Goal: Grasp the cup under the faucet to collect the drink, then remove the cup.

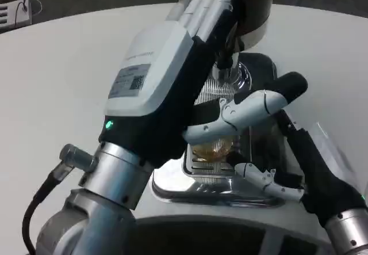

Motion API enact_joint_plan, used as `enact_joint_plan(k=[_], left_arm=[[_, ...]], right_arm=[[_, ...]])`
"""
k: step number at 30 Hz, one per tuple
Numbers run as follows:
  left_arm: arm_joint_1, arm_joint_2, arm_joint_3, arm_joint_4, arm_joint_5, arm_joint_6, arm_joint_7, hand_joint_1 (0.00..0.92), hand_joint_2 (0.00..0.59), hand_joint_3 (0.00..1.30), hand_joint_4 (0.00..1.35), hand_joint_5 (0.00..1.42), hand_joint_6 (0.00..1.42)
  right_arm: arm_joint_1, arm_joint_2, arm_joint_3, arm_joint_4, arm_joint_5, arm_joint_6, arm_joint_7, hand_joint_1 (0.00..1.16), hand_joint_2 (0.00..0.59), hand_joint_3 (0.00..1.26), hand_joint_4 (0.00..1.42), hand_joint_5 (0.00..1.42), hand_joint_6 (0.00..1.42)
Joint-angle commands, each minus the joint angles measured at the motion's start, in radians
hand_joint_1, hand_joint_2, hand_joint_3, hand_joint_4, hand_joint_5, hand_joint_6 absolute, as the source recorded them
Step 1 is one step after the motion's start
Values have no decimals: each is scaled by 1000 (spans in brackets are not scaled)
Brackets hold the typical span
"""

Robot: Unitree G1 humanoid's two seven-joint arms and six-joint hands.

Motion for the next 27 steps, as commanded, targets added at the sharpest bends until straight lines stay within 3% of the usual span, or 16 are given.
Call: enact_joint_plan(k=[1,2,4,6,12,16,19,27], left_arm=[[13,-1,7,-4,-6,-15,11,0,165,0,0,24,0],[13,-1,7,-4,-6,-16,11,0,164,0,0,24,0],[408,4,120,-101,33,-85,147,0,164,0,0,24,0],[608,11,175,-132,50,-136,217,0,164,0,0,24,0],[743,73,214,-27,26,-363,376,0,151,0,0,53,0],[836,85,227,50,30,-435,434,0,148,0,0,56,0],[862,75,233,59,46,-454,459,0,147,0,0,56,0],[870,37,215,71,81,-395,430,0,152,0,0,16,0]], right_arm=[[-25,-3,6,27,26,-16,3,589,234,0,45,84,196],[-29,-3,8,30,31,-20,5,589,233,0,44,84,196],[-39,-4,13,40,41,-26,11,589,233,0,44,84,200],[-46,-3,17,48,49,-29,16,588,233,0,43,85,203],[-60,4,33,70,57,-35,15,592,232,0,48,86,208],[-72,4,48,90,59,-42,10,599,231,0,51,86,210],[-74,4,51,97,63,-49,9,603,230,0,51,86,210],[-91,7,58,120,61,-50,5,609,230,0,52,86,211]])
